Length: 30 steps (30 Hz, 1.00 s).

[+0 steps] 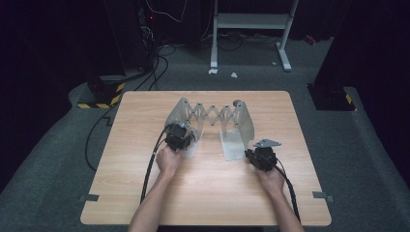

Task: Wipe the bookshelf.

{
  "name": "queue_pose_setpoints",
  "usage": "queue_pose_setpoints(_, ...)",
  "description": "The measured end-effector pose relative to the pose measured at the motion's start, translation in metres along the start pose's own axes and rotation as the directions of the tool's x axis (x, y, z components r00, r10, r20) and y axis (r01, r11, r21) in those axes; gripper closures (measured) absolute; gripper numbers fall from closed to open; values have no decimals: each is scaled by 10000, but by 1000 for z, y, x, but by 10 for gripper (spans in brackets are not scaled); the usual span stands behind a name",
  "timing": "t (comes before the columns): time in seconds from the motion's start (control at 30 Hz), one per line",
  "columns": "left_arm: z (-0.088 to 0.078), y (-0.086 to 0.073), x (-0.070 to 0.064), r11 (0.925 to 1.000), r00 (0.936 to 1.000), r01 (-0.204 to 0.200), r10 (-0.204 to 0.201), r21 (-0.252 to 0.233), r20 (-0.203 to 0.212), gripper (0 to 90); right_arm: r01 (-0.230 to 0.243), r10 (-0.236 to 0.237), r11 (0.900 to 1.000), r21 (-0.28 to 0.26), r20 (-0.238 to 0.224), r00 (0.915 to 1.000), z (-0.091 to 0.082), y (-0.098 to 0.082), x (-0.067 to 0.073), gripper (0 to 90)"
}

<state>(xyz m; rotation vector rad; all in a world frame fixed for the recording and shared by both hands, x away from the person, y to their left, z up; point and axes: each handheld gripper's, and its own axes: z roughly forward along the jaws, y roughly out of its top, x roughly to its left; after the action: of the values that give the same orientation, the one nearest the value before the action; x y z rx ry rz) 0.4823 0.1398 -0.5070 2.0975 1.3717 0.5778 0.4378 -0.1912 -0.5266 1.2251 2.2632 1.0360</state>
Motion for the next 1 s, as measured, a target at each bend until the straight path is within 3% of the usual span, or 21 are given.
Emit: queue_pose_setpoints(1.0,-39,-50,1,9994,9992,231,-223,-253,335,731,22,-22,10000,-5,7,10000,0,0,0,821)
